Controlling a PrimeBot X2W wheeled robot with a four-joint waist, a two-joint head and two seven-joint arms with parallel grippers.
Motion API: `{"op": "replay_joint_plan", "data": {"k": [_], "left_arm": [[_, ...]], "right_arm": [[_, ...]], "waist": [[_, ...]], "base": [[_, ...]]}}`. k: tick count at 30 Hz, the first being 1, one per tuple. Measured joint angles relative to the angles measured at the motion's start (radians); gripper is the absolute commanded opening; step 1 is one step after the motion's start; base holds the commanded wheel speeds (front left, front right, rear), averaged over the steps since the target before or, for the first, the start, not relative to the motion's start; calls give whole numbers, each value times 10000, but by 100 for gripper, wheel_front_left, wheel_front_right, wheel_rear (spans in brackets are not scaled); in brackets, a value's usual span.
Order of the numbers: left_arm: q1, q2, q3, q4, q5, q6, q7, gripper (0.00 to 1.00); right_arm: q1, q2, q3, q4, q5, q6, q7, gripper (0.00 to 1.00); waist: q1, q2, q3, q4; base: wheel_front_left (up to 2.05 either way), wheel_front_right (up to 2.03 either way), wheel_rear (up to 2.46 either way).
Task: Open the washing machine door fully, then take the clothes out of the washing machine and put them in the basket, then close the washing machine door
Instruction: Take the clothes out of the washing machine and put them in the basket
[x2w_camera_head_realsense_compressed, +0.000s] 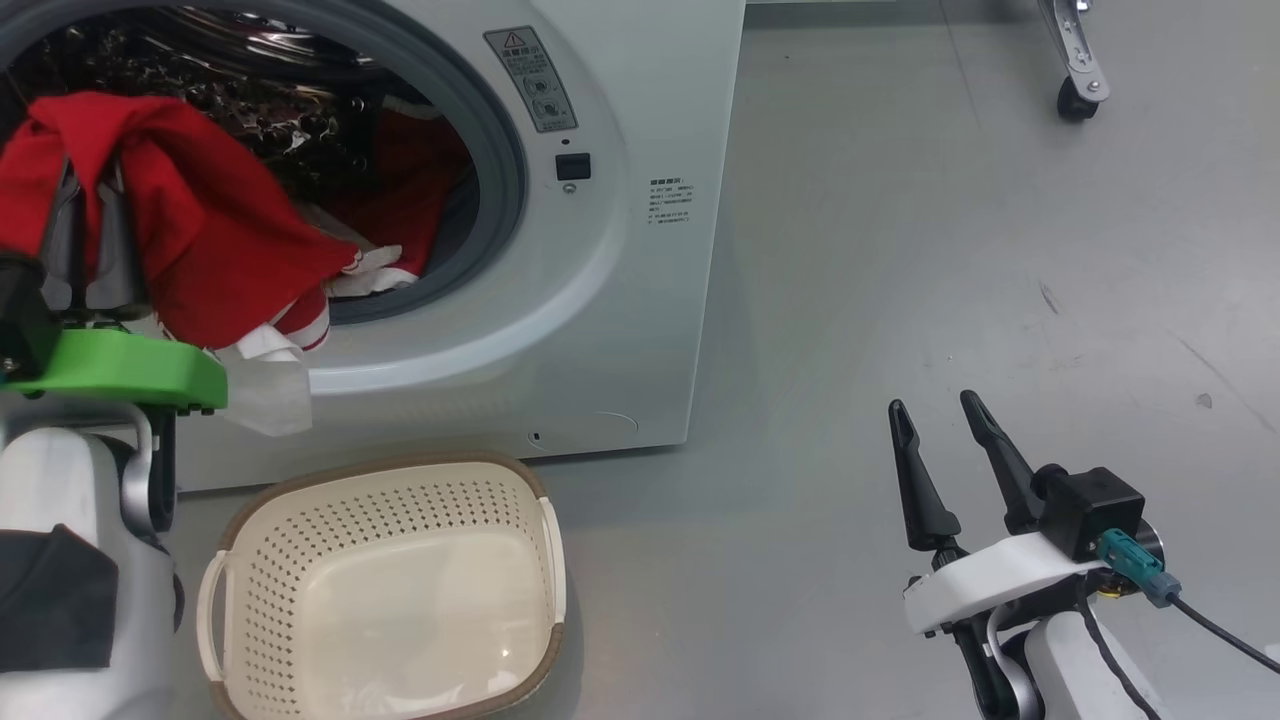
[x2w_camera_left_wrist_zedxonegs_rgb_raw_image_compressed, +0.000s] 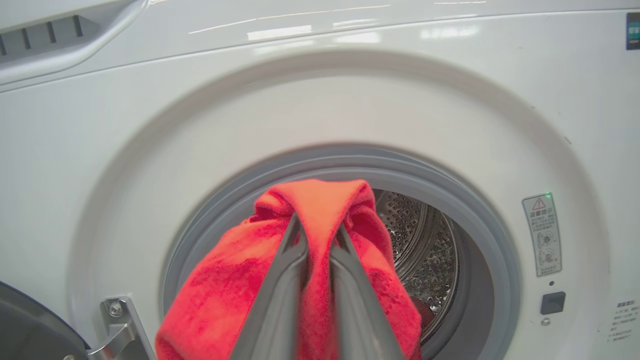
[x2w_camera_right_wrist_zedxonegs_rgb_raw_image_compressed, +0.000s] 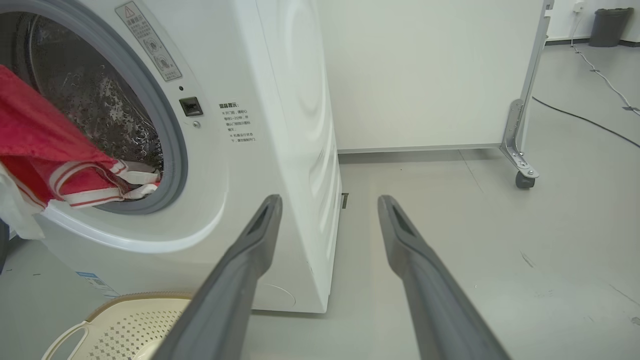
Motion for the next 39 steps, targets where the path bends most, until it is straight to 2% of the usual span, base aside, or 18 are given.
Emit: {"op": "replay_joint_plan", "data": {"k": [9,12,18,39], "left_arm": [[773,-303,-138,-1074,46,-29,-2,0],[1300,-337,-407,-813,151,-188,-2,0],[2107,-366,-646,-288,201,-196,0,0],[2882,-240,-1289,1174,637,-330,1149,0]], "right_arm": [[9,2,-8,-25,-92,58,0,100],[35,2,12,-23,-132,63,0,100],[100,8,92,-19,-144,136,0,100],[-52,35,328,-228,-232,222,0,100]], "waist": [[0,0,-102,58],[0,0,-134,61],[0,0,-144,2],[0,0,842,-655]], "base": [[0,0,0],[0,0,0],[0,0,0],[0,0,0]]}}
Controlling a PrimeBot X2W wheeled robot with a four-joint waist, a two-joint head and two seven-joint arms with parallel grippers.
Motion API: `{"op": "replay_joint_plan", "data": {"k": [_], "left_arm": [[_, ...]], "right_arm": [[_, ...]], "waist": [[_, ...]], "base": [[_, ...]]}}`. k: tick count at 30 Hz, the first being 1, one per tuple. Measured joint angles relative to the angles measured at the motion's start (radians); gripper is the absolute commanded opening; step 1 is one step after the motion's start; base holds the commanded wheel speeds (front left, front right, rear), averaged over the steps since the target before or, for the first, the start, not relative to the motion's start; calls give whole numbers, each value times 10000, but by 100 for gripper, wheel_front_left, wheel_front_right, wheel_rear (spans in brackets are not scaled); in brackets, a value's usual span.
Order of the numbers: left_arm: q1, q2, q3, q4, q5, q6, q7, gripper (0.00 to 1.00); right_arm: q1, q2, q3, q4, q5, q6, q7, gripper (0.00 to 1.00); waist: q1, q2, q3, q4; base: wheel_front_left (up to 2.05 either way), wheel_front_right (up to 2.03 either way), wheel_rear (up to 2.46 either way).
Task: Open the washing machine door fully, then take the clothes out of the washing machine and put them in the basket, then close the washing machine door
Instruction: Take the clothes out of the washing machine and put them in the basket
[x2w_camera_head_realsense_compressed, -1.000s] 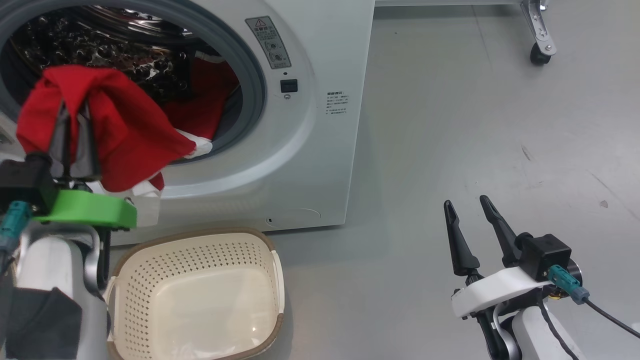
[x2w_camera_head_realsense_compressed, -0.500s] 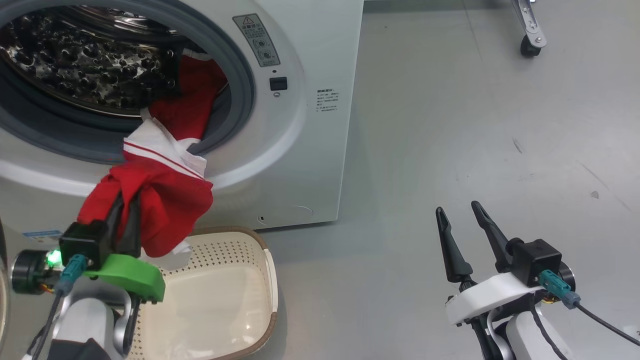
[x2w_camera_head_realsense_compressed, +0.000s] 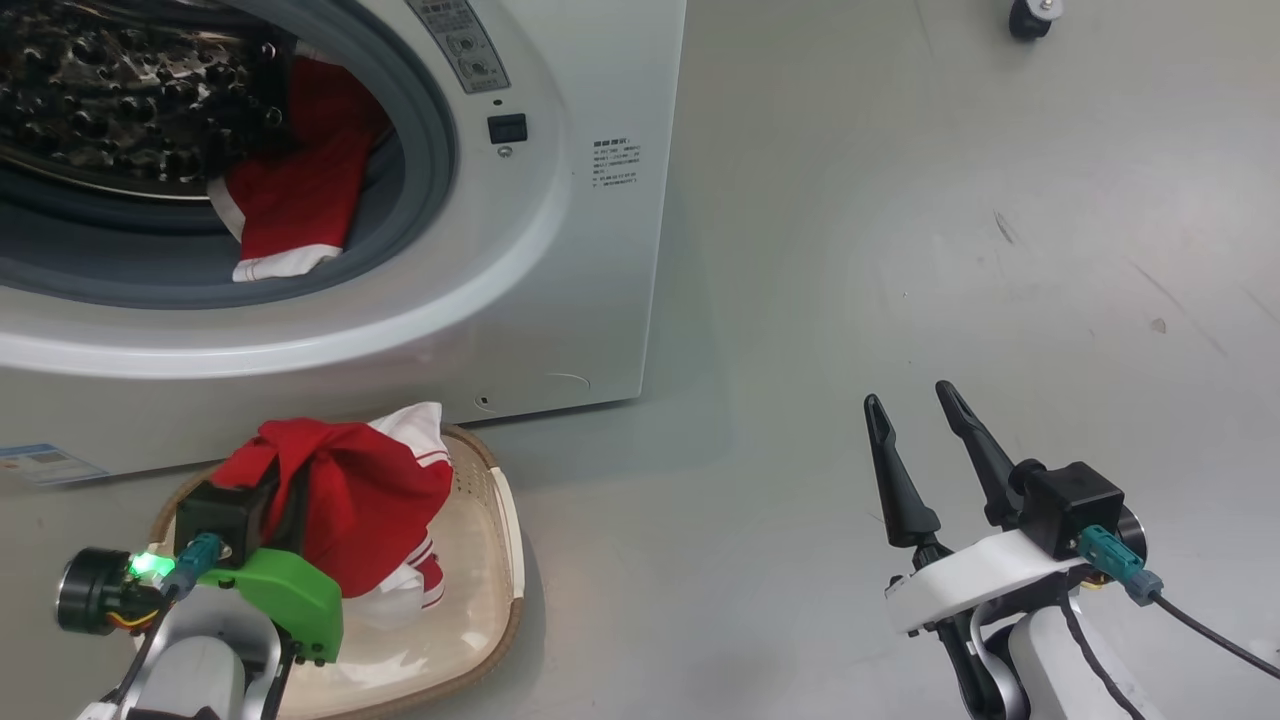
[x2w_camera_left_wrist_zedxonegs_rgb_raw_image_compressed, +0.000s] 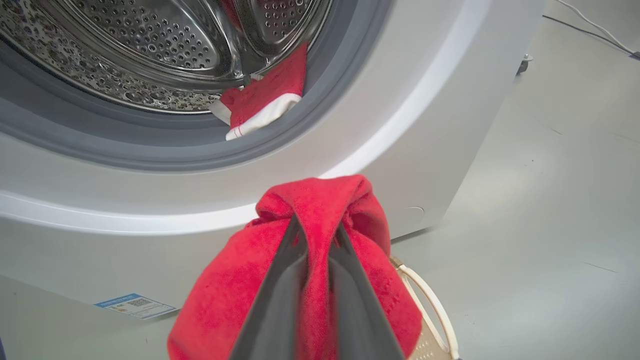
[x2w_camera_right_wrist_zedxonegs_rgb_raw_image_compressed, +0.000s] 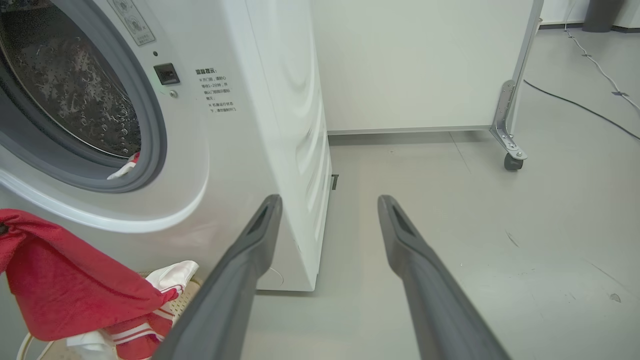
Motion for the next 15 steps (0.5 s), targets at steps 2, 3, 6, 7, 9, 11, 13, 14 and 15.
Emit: {"op": "replay_joint_plan", "data": {"k": [2,3,6,7,9,11,13,14,15], "left_arm": [[-14,27,-56,109,25,-35,94,0],[-23,48,-73,171,27,-38,136,0],[-35,140,-142,378,163,-40,234,0],[-45,192,-188,431,251,-40,301,0],[-85,263,-184,531,272,-40,318,0],[-173,276,-190,635,272,-38,368,0],[-285,278,-196,706,272,-38,407,0],[-353,278,-194,746,272,-38,407,0],[-424,280,-188,809,272,-36,408,0]], "right_arm": [[-40,2,-4,-33,0,2,0,100],[-68,4,-4,-38,0,2,0,100],[-208,19,0,-69,0,2,0,100],[-247,23,0,-92,0,2,0,100],[-317,27,0,-121,0,2,0,100],[-400,29,-10,-173,0,2,0,100],[-440,29,-21,-199,0,2,0,100],[-452,29,-21,-205,0,2,0,100],[-466,31,-21,-207,0,2,0,100]], "waist": [[0,0,156,-73],[0,0,237,-111],[0,0,476,-231],[0,0,553,-273],[0,0,708,-362],[0,0,861,-450],[0,0,1012,-530],[0,0,1088,-569],[0,0,1161,-605]], "base": [[0,0,0],[0,0,0],[0,0,0],[0,0,0],[0,0,0],[0,0,0],[0,0,0],[0,0,0],[0,0,0]]}}
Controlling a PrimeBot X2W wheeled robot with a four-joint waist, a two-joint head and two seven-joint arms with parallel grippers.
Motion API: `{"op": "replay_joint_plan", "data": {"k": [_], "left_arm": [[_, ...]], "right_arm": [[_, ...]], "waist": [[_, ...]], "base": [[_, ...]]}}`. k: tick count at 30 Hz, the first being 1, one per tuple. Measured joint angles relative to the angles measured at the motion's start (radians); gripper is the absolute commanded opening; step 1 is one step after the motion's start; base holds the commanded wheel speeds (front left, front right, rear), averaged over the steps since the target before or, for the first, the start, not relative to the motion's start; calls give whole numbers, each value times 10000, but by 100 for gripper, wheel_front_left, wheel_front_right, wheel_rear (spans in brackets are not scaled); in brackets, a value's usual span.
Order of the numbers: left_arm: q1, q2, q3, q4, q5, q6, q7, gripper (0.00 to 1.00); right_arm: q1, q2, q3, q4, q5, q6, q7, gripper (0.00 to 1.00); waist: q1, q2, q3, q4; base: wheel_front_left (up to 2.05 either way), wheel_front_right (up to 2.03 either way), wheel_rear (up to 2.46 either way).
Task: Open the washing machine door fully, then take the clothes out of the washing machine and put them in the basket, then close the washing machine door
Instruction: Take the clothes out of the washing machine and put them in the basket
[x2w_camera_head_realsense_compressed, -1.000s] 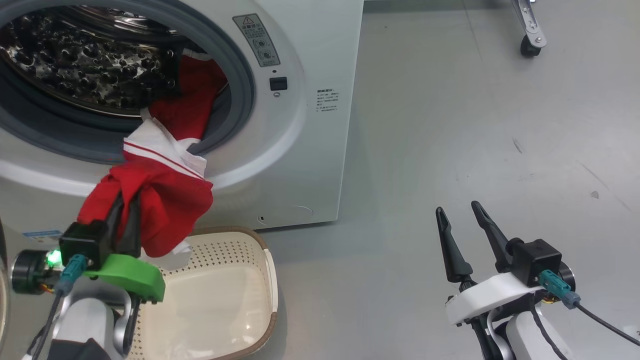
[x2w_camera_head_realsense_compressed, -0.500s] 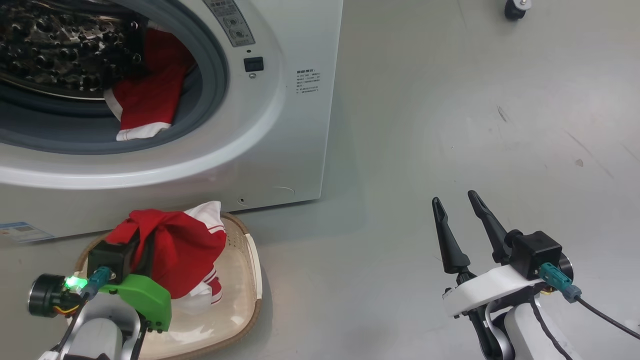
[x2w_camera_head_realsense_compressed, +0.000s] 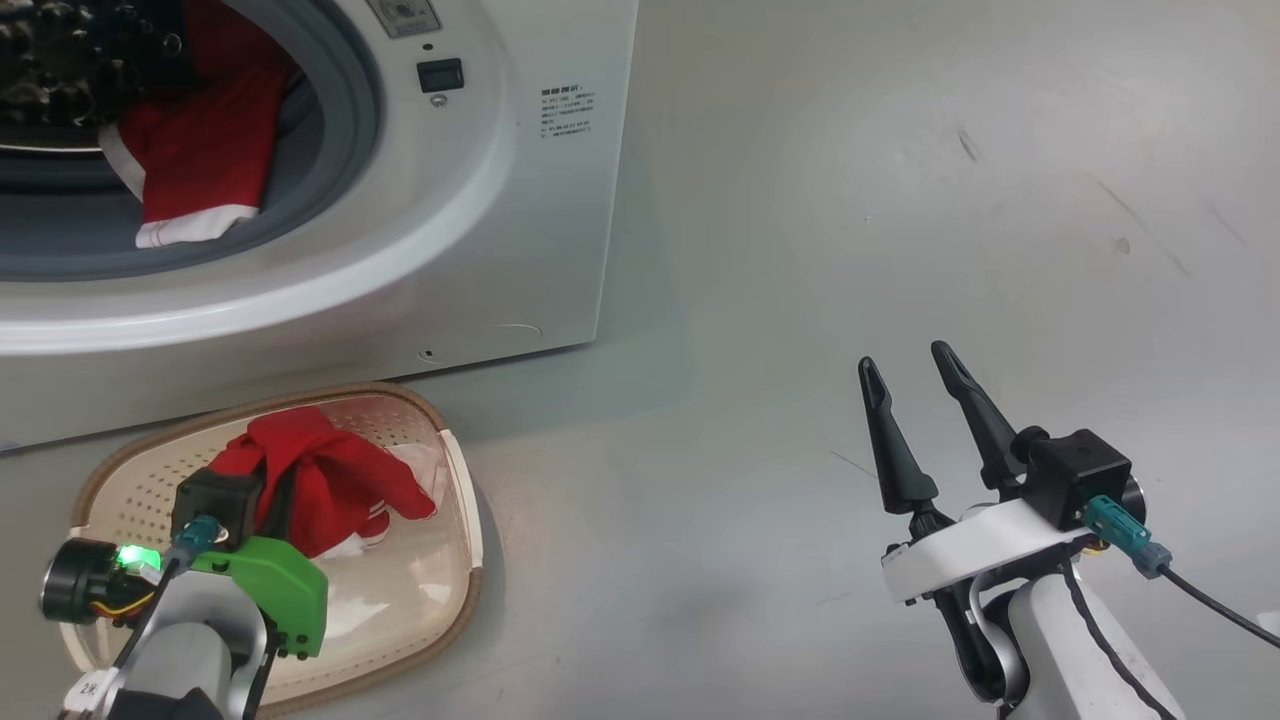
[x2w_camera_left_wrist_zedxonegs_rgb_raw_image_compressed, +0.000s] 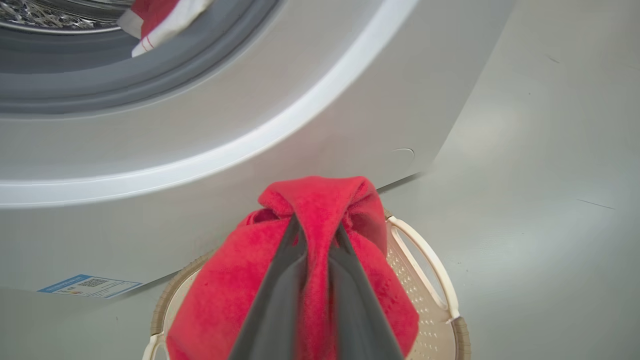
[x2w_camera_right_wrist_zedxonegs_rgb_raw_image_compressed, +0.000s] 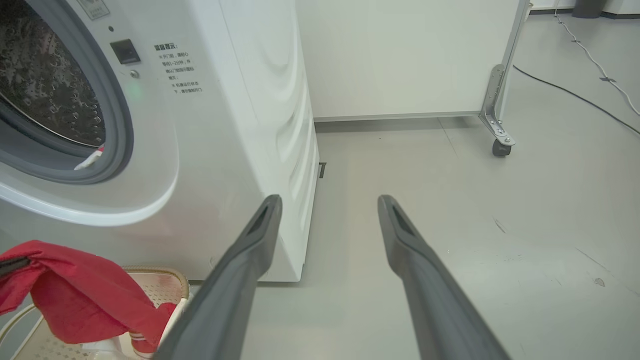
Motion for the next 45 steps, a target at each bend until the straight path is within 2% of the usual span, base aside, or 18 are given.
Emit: {"op": "replay_joint_plan", "data": {"k": [11,17,32,33,34,35,45], "left_arm": [[-579,4,180,826,-46,15,119,0],[-863,10,585,1476,-334,196,111,0],[-1213,21,660,2794,-384,288,-107,0],[-1260,15,662,2859,-385,288,-107,22],[-1308,8,665,2924,-387,288,-109,53],[-1357,0,667,3005,-395,288,-117,100],[-1644,-119,548,3522,-401,278,-512,100]], "right_arm": [[-220,8,-56,-107,0,0,0,100],[-359,10,-77,-138,-79,0,0,100],[-537,19,-169,-136,-196,-2,0,100],[-537,19,-171,-136,-196,-2,0,100],[-537,19,-176,-132,-196,-2,0,100],[-537,19,-182,-130,-198,-2,0,100],[-542,19,-224,-67,-222,-4,0,100]], "waist": [[0,0,742,-206],[0,0,1100,-214],[0,0,1319,-127],[0,0,1321,-121],[0,0,1321,-113],[0,0,1319,-105],[0,0,1178,1]], "base": [[0,0,0],[0,0,0],[0,0,0],[0,0,0],[0,0,0],[0,0,0],[0,0,0]]}}
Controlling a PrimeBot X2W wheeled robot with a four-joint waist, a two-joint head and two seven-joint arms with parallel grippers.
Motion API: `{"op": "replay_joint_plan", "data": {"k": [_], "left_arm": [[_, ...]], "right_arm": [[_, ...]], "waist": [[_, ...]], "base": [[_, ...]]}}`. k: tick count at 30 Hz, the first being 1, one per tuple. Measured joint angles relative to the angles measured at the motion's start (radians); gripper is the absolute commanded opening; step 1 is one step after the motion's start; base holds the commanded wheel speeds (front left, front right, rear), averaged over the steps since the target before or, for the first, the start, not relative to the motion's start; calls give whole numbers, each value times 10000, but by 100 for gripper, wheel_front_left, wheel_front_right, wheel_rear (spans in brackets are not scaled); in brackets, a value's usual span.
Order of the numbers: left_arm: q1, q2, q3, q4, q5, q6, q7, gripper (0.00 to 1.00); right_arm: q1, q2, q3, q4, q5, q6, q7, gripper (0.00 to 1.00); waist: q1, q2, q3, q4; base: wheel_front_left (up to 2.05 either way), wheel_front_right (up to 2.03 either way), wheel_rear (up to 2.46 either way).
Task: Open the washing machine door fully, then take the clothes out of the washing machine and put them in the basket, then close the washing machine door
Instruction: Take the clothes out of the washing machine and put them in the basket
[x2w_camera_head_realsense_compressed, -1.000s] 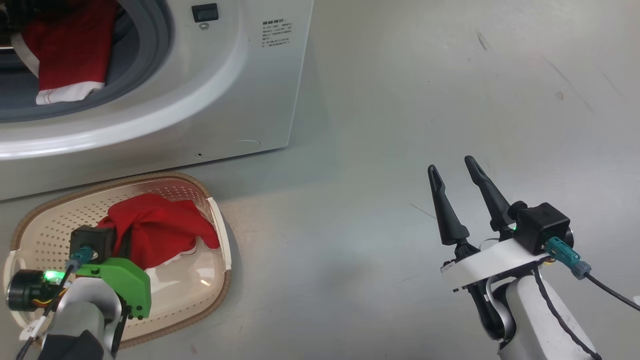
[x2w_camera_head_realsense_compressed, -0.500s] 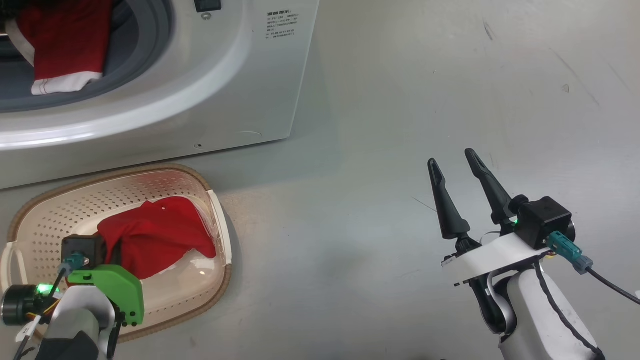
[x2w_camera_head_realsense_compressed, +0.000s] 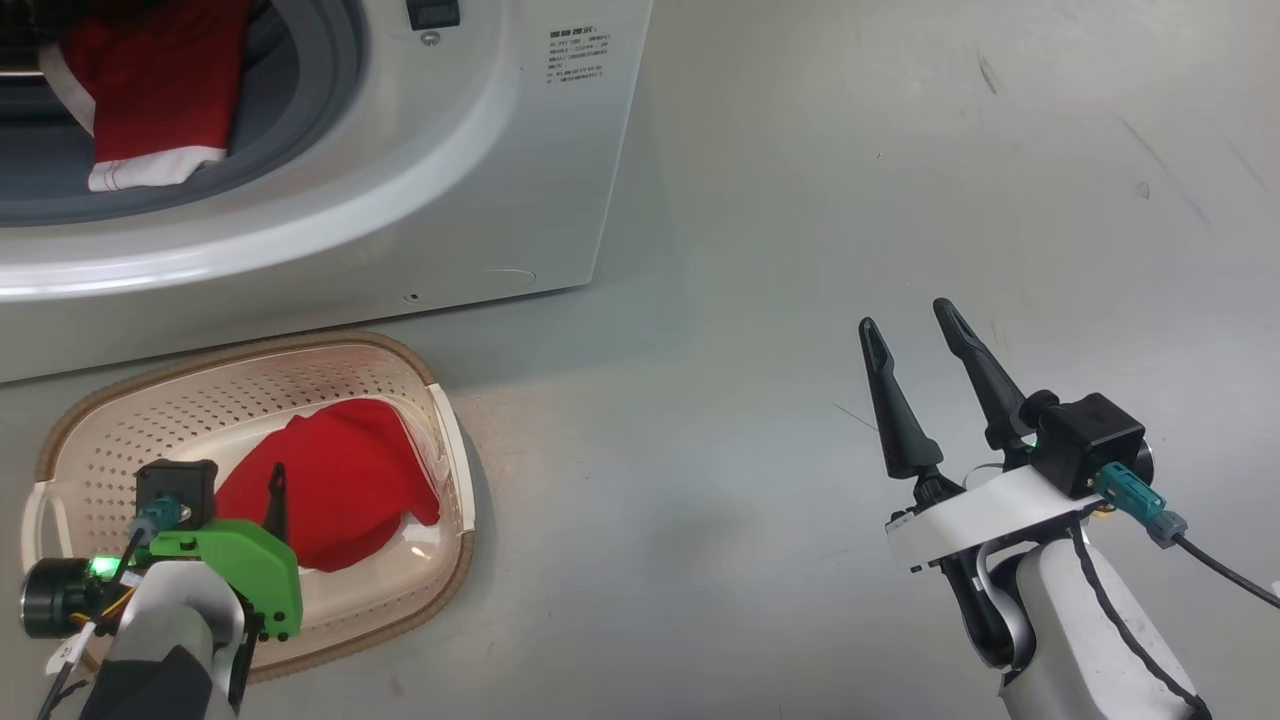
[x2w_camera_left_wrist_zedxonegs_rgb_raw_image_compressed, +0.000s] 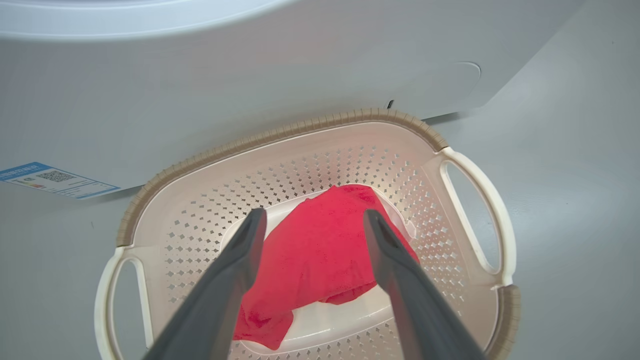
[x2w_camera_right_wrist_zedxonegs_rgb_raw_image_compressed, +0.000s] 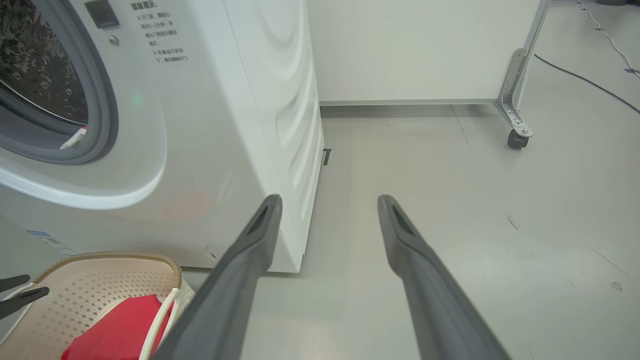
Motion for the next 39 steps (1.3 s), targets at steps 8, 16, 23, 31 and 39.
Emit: {"op": "replay_joint_plan", "data": {"k": [8,16,23,31,39], "left_arm": [[-337,-190,-58,105,0,-8,-610,100],[-431,-282,-157,-221,0,-94,-930,100],[-407,-489,-228,-616,0,-157,-1014,100],[-21,-598,-194,-1795,-113,-184,-1016,100],[844,-752,0,-3007,-334,-192,-1014,100]], "right_arm": [[0,0,-54,96,-2,0,0,100],[8,0,-115,267,-2,2,0,100],[90,-4,-230,441,2,2,0,100],[624,-4,-445,558,17,4,0,100],[972,0,-548,479,17,13,0,100]], "waist": [[1,0,-351,210],[1,0,-993,470],[1,0,-1733,724],[1,0,-2644,1035],[1,0,-3387,1348]], "base": [[0,0,0],[0,0,0],[0,0,0],[0,0,0],[0,0,0]]}}
